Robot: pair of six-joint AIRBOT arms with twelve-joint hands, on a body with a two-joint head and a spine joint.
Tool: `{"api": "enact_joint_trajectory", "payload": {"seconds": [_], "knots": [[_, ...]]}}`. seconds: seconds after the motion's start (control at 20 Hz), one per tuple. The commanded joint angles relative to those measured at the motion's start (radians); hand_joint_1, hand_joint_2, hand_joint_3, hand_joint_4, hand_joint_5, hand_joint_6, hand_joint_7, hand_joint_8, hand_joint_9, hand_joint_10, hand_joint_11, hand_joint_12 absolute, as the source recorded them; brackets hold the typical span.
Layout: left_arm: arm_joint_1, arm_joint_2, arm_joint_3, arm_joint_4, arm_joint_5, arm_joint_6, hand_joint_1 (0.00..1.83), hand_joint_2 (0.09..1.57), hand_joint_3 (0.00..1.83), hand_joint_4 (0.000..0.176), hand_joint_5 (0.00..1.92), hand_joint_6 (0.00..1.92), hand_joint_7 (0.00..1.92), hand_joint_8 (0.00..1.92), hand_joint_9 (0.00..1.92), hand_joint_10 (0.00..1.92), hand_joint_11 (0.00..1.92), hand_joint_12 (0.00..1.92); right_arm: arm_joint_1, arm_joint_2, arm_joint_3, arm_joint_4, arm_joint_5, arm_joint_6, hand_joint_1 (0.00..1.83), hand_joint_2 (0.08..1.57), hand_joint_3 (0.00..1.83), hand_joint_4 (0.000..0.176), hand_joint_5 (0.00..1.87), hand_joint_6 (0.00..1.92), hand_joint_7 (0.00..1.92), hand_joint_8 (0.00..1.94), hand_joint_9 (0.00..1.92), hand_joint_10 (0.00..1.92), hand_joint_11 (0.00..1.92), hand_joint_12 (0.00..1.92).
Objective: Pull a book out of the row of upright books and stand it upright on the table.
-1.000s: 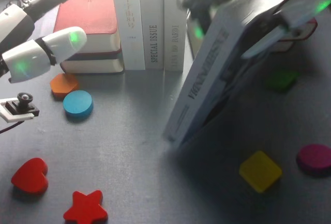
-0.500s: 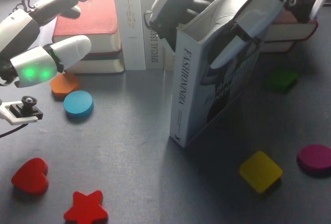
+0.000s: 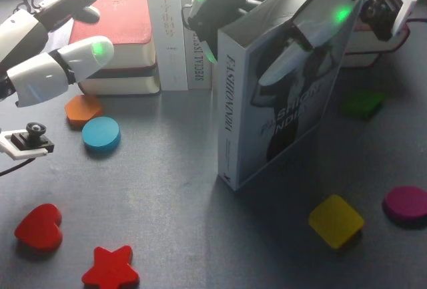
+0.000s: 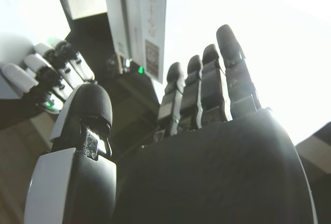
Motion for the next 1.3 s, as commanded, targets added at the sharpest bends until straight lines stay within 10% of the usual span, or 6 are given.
{"api": "enact_joint_trajectory", "payload": {"seconds": [0.0,0.45,0.5,0.7,0.8,1.25], "knots": [[-0.01,-0.004,0.006,-0.028,-0.129,-0.009,0.32,1.38,0.0,0.048,0.2,0.02,0.16,0.0,0.15,0.01,0.0,0.95,-0.021,-0.008,0.006,-0.038,-0.03,-0.033,1.11,1.24,0.0,0.0,0.77,1.37,0.96,1.82,0.97,1.83,0.94,1.92],[-0.009,-0.004,0.007,-0.033,-0.137,-0.009,0.31,1.37,0.0,0.015,0.14,0.0,0.05,0.0,0.05,0.0,0.0,0.63,-0.043,0.004,0.023,0.062,-0.041,-0.063,1.11,1.24,0.0,0.0,0.77,1.37,0.96,1.82,0.97,1.83,0.94,1.92],[-0.009,-0.004,0.007,-0.034,-0.137,-0.009,0.3,1.37,0.0,0.011,0.16,0.01,0.04,0.0,0.04,0.0,0.0,0.57,-0.043,0.008,0.022,0.07,-0.042,-0.066,0.75,0.97,0.0,0.0,0.15,0.27,0.19,0.36,0.19,0.37,0.19,1.47],[-0.009,-0.004,0.006,-0.035,-0.14,-0.01,0.38,1.37,0.0,0.044,0.22,0.01,0.08,0.0,0.05,0.0,0.0,0.4,-0.043,0.046,0.0,0.178,-0.042,-0.131,0.73,0.84,0.06,0.132,0.13,0.05,0.0,0.0,0.0,0.0,0.0,0.0],[-0.009,-0.004,0.006,-0.035,-0.141,-0.01,0.39,1.37,0.0,0.05,0.22,0.0,0.09,0.0,0.07,0.0,0.0,0.58,-0.038,0.064,-0.016,0.205,-0.042,-0.155,0.44,0.98,0.08,0.011,0.0,0.0,0.0,0.0,0.0,0.0,0.0,0.0],[-0.004,-0.002,0.002,-0.043,-0.15,-0.012,0.39,1.36,0.0,0.054,0.21,0.0,0.08,0.0,0.06,0.0,0.0,0.5,0.002,0.205,-0.102,0.389,-0.036,-0.302,0.4,0.99,0.01,0.0,0.0,0.0,0.0,0.0,0.0,0.0,0.0,0.0]]}}
